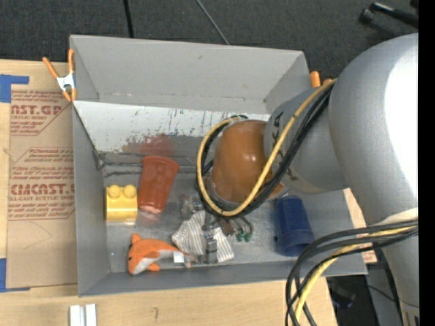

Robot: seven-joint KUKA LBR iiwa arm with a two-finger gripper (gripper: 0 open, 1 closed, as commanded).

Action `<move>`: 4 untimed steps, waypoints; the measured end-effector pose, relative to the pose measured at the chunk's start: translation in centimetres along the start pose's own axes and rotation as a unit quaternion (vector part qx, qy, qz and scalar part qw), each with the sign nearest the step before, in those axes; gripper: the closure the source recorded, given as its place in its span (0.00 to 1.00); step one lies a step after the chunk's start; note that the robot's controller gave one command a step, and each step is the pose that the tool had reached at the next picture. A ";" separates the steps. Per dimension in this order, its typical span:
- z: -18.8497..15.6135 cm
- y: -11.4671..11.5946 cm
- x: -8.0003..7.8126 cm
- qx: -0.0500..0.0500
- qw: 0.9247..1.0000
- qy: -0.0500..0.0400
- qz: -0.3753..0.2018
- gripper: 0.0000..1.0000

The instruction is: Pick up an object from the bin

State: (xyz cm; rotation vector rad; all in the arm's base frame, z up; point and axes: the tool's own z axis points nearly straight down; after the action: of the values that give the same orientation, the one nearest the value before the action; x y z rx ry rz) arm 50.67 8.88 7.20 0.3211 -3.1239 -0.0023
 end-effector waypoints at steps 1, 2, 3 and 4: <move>0.0 0.0 0.0 0.000 1.000 0.000 0.000 1.00; 0.0 0.0 0.0 0.000 1.000 0.000 0.000 1.00; -11.3 0.8 -0.5 0.001 1.000 -0.001 -0.011 1.00; -11.3 0.8 -0.5 0.001 1.000 -0.001 -0.011 1.00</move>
Offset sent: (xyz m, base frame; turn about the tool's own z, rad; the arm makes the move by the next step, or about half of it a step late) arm 0.0000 0.0000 0.0000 0.0000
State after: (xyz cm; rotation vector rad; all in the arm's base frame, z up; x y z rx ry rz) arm 51.03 9.79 18.51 0.3549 -3.1221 0.0000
